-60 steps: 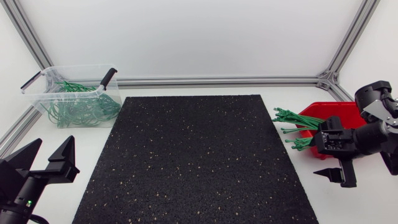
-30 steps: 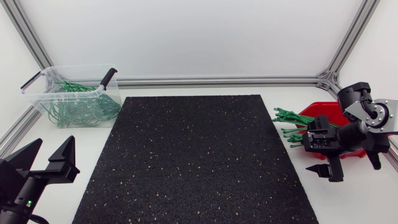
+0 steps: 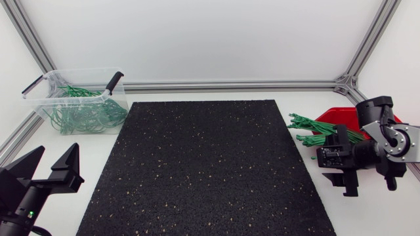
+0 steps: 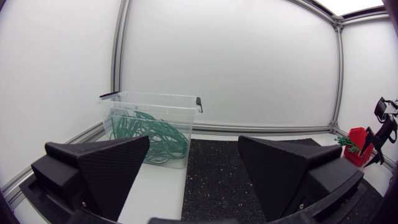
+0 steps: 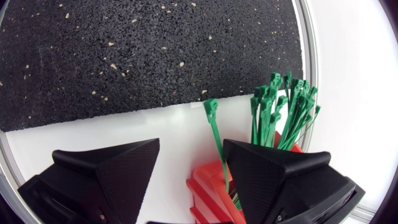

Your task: Take a green cable tie from the red box, thread the tail through the head to close it, then place it in the transparent bin on the left.

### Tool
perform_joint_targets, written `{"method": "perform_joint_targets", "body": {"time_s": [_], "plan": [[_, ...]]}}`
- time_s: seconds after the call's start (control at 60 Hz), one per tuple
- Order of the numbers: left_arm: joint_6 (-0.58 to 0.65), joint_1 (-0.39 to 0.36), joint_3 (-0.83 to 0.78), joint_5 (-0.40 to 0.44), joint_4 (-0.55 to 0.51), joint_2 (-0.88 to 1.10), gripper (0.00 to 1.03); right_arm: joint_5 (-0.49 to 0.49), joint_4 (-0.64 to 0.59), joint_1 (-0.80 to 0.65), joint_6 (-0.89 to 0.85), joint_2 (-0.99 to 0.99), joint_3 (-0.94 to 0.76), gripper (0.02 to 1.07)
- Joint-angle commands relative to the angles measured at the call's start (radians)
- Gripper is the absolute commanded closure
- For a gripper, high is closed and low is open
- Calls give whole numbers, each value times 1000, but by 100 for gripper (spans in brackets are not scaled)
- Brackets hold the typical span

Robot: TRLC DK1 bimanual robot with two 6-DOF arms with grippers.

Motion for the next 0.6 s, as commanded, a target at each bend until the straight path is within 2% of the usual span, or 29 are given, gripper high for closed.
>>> {"method": "perform_joint_targets", "body": {"time_s": [0.0, 0.05, 0.133, 0.4, 0.5, 0.583], "plan": [[-14, 8, -39, 6, -22, -1, 4, 9, 42, 23, 18, -53, -60, 65], [-14, 8, -39, 6, -22, -1, 4, 11, 73, 34, 18, -80, -83, 74], [-14, 8, -39, 6, -22, -1, 4, 20, 120, 36, 17, -98, -108, 75], [-14, 9, -39, 6, -22, -1, 4, 22, 140, 10, 1, -104, -115, 76], [-14, 9, -39, 6, -22, -1, 4, 28, 214, -6, -16, -80, -127, 78], [-14, 9, -39, 6, -22, -1, 4, 26, 218, -18, -19, -72, -124, 78]]}}
